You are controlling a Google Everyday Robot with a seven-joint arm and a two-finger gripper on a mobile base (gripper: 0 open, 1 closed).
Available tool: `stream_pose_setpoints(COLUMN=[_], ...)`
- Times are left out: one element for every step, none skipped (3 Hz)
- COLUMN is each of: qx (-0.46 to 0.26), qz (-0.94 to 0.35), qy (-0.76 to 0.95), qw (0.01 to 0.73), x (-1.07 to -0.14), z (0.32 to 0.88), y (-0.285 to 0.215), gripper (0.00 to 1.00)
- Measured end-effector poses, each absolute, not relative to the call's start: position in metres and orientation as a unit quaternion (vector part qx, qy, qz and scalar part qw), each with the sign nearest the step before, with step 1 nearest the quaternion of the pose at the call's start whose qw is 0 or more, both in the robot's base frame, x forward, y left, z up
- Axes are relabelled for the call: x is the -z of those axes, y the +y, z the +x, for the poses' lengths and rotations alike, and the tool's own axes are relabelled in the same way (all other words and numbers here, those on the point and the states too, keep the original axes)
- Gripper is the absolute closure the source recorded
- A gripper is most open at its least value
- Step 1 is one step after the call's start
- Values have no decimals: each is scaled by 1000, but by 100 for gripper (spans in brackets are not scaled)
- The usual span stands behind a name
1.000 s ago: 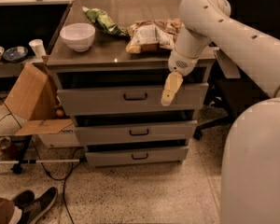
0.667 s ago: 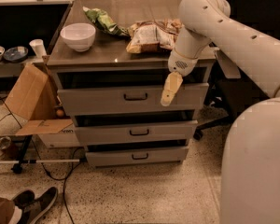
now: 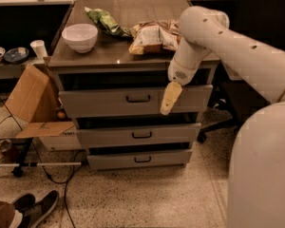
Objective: Open top drawer
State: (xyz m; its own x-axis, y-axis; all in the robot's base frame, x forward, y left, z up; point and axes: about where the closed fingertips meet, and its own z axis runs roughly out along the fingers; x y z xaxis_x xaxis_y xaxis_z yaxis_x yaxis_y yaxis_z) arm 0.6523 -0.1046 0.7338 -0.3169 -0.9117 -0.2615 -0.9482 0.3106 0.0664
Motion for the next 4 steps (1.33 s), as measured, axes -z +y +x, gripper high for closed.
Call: stream_pose_setpoints(qx=[-116,-129,-144,-144], qz=[-575,-564,-557,-557], qy=[805,808,810,810], qw=[87,106,112,112], x=[-716,-704,-690,-693], z=[655,663,669,669], y=[-100,-94,-88,-88], gripper=[0,0,0,0])
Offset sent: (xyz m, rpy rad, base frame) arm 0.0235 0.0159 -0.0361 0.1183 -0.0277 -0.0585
